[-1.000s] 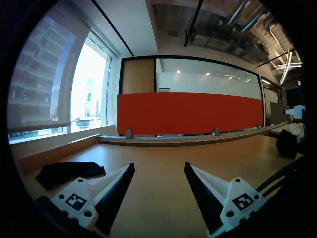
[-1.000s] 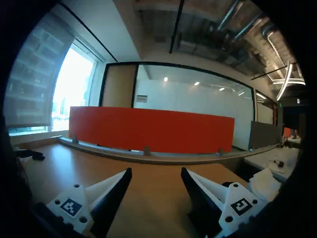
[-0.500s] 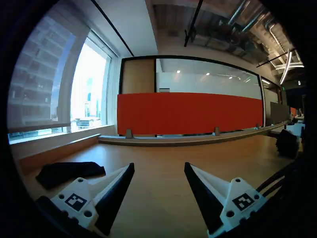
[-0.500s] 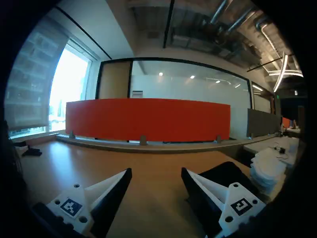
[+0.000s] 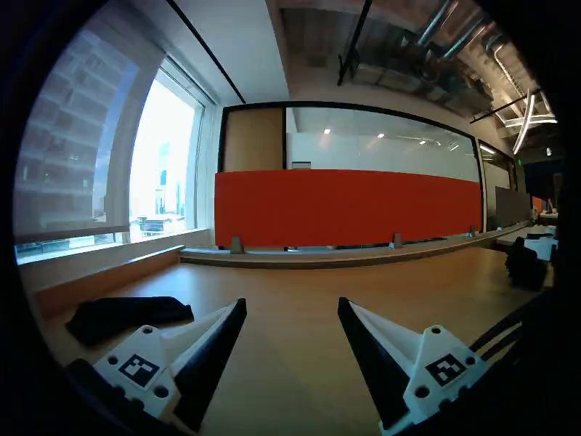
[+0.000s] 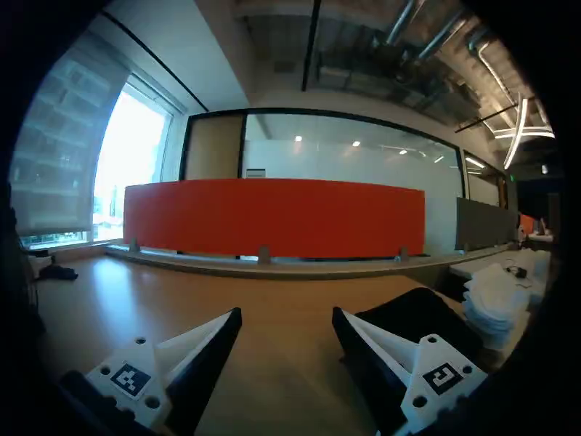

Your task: Fold towel

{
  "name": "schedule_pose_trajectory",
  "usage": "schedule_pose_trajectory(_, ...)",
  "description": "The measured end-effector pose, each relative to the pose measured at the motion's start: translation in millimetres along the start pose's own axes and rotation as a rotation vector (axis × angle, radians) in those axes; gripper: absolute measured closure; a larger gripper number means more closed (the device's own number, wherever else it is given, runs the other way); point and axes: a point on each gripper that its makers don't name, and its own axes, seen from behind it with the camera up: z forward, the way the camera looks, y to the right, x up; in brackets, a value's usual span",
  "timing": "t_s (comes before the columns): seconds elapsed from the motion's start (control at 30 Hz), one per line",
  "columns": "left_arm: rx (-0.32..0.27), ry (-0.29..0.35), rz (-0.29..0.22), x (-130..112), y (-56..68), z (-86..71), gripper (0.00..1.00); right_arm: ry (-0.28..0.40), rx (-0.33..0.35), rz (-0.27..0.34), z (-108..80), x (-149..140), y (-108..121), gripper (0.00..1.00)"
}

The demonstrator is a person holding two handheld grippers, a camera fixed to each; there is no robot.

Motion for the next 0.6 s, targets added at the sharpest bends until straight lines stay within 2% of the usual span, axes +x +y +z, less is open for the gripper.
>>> schedule_pose_trajectory(0.6, 0.000, 0.000, 0.000, 0, 0.2, 0.4, 0.07, -0.004, -0.014, 0.012, -2.1, -13, 4, 0.03)
